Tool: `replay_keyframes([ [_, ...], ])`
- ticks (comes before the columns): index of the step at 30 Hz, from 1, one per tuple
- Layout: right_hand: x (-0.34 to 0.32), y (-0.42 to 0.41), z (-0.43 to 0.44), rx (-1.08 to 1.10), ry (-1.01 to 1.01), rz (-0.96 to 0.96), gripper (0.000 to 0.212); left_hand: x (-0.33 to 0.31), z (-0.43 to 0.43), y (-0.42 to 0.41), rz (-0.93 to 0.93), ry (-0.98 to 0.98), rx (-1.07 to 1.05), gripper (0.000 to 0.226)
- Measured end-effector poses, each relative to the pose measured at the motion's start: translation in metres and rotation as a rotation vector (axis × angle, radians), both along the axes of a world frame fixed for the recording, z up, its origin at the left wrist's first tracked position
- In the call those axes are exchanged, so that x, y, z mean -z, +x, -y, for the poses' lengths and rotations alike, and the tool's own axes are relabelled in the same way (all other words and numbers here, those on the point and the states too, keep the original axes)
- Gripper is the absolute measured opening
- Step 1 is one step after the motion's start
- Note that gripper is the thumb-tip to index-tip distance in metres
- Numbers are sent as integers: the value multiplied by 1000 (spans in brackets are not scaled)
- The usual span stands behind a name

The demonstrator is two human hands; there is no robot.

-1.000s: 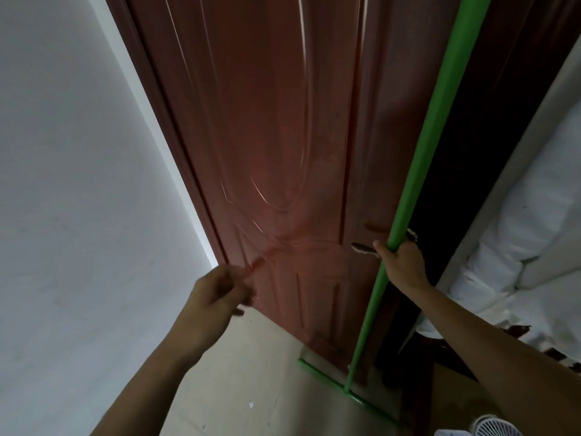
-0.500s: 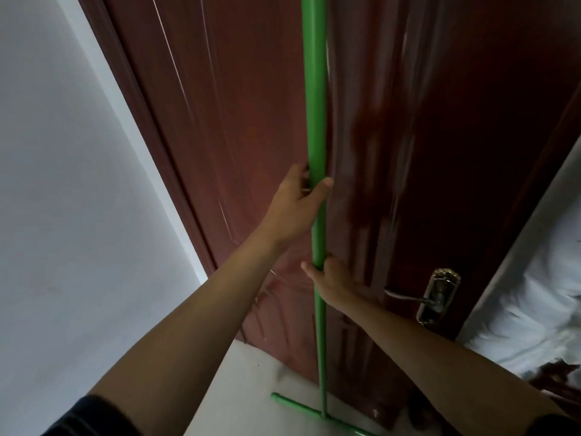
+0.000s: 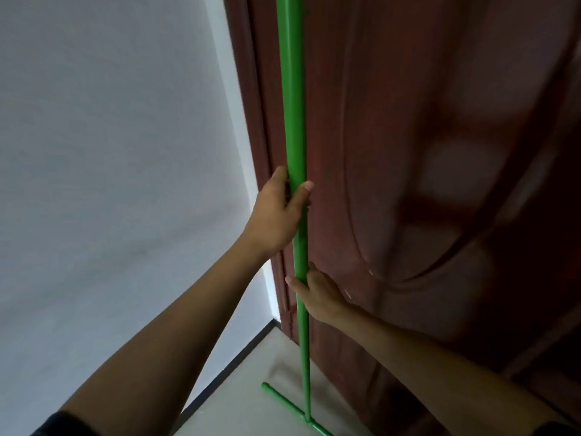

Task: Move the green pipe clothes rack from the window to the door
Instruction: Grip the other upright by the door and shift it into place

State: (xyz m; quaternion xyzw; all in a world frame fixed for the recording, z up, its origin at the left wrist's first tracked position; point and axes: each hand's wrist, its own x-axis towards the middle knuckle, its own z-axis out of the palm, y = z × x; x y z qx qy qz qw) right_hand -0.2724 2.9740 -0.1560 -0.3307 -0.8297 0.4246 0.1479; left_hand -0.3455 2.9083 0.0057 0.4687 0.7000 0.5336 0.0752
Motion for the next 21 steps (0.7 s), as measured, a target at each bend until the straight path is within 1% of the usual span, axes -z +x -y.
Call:
replay_keyframes([
  [5,5,-64,-2,-216,39,30,33,3,12,-51,13,-27,-168,34],
  [12,2,-137,1,-493,80,55,31,0,29,-105,31,-23,-378,28],
  [21,12,-187,45,-713,86,114,28,22,81,-142,94,-23,-527,27],
])
